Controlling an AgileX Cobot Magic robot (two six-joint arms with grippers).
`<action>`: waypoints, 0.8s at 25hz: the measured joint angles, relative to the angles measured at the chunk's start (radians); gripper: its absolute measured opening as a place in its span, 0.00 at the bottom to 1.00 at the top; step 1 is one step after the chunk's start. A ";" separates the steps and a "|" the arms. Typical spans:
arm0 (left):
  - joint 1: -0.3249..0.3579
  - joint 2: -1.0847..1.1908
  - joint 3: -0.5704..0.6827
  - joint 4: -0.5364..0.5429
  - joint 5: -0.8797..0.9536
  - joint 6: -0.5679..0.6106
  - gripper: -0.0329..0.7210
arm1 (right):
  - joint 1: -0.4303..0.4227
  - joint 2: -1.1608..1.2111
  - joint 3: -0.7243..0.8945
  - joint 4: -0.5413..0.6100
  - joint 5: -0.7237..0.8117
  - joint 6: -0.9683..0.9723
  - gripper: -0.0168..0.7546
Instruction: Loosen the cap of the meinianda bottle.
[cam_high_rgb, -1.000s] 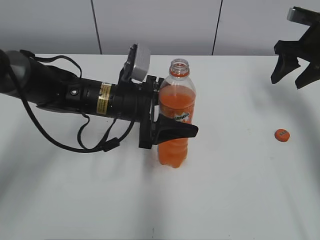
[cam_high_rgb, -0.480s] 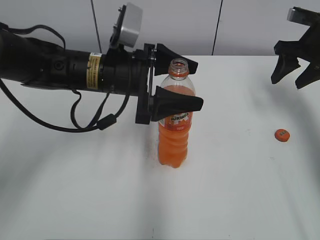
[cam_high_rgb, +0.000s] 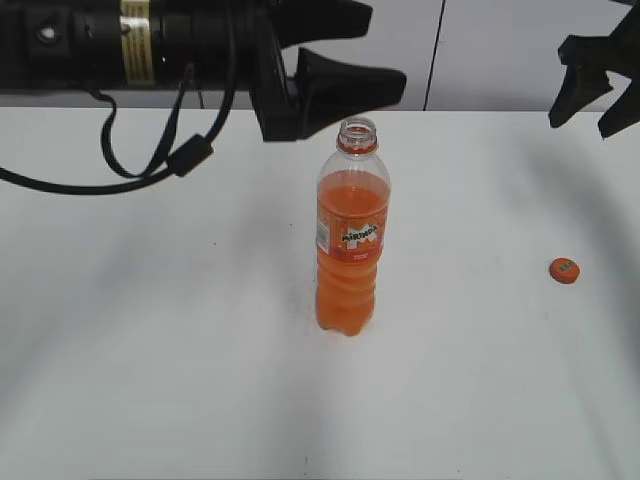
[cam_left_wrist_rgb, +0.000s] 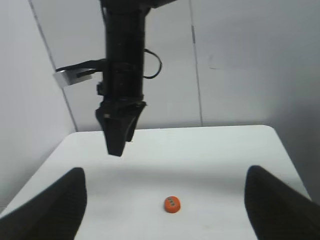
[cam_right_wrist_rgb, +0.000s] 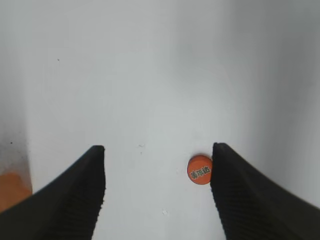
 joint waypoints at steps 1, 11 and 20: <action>0.000 -0.030 0.000 -0.001 0.047 -0.023 0.82 | 0.000 -0.004 -0.019 0.001 0.003 0.000 0.66; -0.001 -0.247 0.000 -0.045 0.919 -0.120 0.82 | 0.000 -0.034 -0.102 0.024 0.051 -0.001 0.66; 0.024 -0.246 0.001 -0.676 1.489 0.249 0.82 | 0.000 -0.058 -0.103 0.028 0.056 -0.001 0.66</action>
